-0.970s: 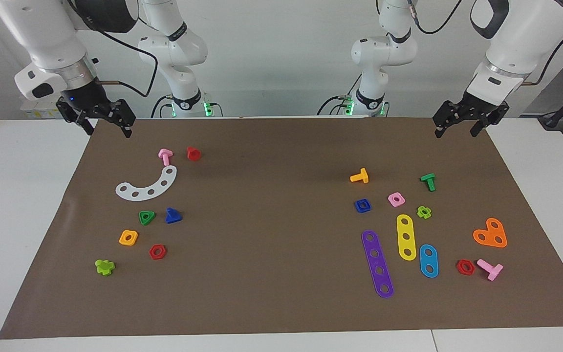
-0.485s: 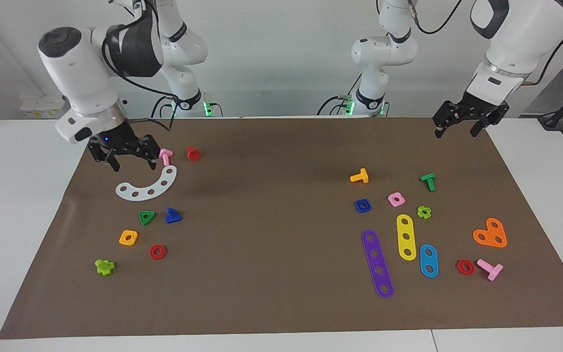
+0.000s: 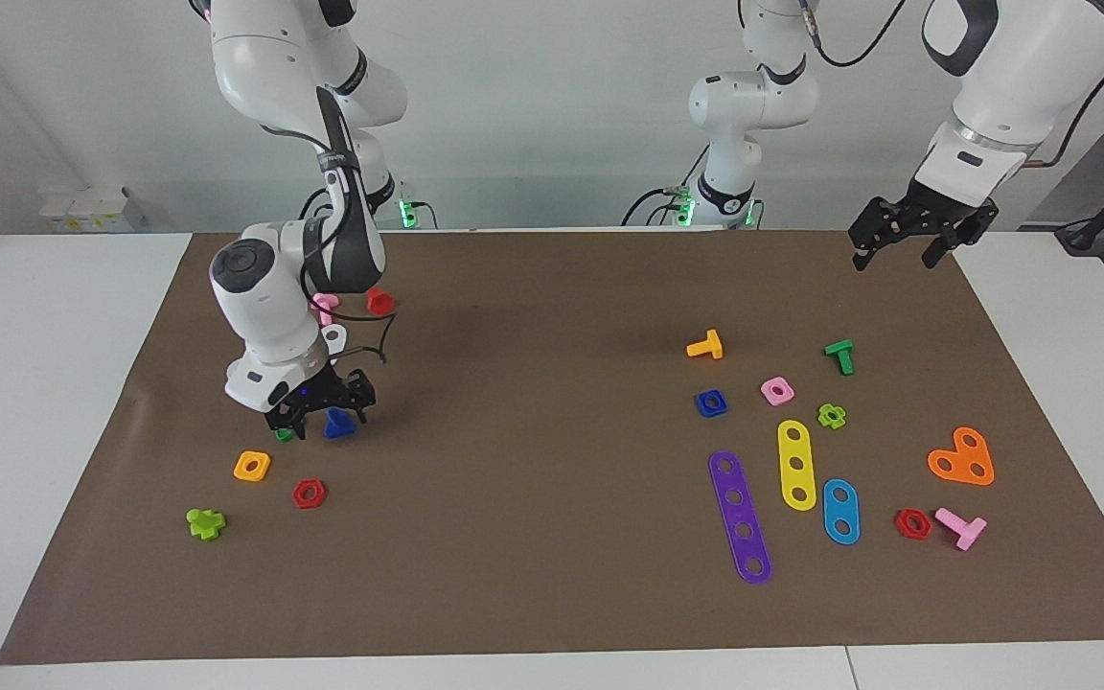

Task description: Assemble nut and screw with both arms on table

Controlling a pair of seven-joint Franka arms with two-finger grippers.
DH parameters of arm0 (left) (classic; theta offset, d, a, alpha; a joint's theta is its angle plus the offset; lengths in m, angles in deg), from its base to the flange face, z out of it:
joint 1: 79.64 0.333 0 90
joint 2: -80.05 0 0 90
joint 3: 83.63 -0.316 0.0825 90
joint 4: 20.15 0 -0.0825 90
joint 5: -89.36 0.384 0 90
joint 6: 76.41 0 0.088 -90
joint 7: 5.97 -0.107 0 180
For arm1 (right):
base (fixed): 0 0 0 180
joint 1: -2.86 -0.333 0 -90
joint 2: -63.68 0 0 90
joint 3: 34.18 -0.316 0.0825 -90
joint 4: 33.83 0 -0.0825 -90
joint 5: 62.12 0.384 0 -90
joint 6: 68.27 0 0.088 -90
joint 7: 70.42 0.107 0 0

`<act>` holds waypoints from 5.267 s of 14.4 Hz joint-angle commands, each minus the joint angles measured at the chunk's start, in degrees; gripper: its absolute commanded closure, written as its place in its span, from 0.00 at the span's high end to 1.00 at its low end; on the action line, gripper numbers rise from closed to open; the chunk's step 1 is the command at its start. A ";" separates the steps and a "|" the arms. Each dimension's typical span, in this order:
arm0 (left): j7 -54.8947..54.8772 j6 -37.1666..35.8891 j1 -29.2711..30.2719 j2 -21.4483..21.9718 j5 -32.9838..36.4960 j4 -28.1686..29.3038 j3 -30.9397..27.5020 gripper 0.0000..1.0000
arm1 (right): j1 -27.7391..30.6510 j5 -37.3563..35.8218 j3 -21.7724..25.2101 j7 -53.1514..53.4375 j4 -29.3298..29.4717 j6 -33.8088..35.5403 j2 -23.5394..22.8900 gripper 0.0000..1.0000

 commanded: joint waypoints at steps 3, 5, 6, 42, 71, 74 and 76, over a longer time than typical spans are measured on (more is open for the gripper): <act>-0.20 -0.08 -0.57 1.86 -1.03 2.26 -0.08 1.00 | 1.04 1.32 -0.35 -4.66 -4.27 -2.05 2.20 0.74; -0.19 -0.17 -0.57 1.95 -1.03 2.26 0.10 1.00 | 1.30 1.32 -0.35 -6.33 -4.54 -2.40 2.20 0.44; -0.11 -0.08 0.04 1.95 -1.03 2.26 -0.08 1.00 | 1.39 1.32 -0.35 -6.51 -4.63 -2.40 2.11 0.35; 19.23 44.29 -13.58 -15.27 -4.63 24.75 -0.25 0.86 | -32.45 -5.62 -1.05 62.91 27.71 -2.84 -19.07 0.00; 19.58 36.41 -17.52 -21.77 -3.92 13.18 -0.34 0.13 | 5.17 -1.84 0.44 20.46 24.99 46.46 17.05 1.00; 24.49 31.40 -21.13 -25.02 -4.01 5.10 -0.34 0.13 | 5.34 -1.58 0.36 20.73 23.41 45.76 17.84 1.00; 27.47 28.75 -23.85 -27.05 -4.63 1.48 -0.34 0.13 | 5.25 -1.67 0.36 20.64 23.41 45.85 17.84 1.00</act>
